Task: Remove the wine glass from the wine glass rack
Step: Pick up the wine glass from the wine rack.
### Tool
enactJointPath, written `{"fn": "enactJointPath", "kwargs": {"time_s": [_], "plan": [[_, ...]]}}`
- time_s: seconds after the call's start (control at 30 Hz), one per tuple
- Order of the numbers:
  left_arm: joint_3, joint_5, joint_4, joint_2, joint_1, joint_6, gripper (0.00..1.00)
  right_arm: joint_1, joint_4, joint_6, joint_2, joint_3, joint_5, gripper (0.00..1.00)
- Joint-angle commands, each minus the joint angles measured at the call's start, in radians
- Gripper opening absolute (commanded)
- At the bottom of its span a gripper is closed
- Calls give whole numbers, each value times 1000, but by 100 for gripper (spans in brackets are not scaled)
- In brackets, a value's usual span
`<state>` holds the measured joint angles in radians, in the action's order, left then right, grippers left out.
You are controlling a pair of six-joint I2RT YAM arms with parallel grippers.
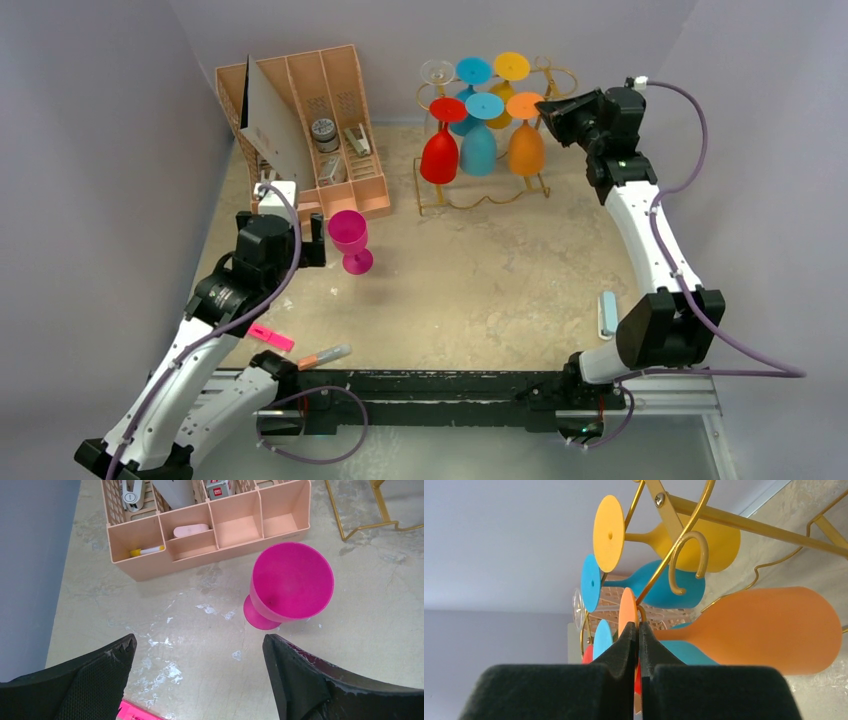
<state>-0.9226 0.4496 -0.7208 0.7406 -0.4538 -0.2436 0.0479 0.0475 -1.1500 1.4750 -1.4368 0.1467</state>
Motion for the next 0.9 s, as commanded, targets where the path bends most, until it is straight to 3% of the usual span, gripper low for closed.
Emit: {"fn": "enactJointPath", "kwargs": {"time_s": [0.0, 0.53, 0.87], "plan": [[1, -5, 23, -32, 5, 8, 97, 6, -45, -23, -45, 9, -16, 0], [-6, 10, 9, -16, 5, 3, 99, 6, -26, -1, -105, 40, -14, 0], [-2, 35, 10, -31, 4, -8, 99, 6, -44, 40, -166, 97, 71, 0]]}}
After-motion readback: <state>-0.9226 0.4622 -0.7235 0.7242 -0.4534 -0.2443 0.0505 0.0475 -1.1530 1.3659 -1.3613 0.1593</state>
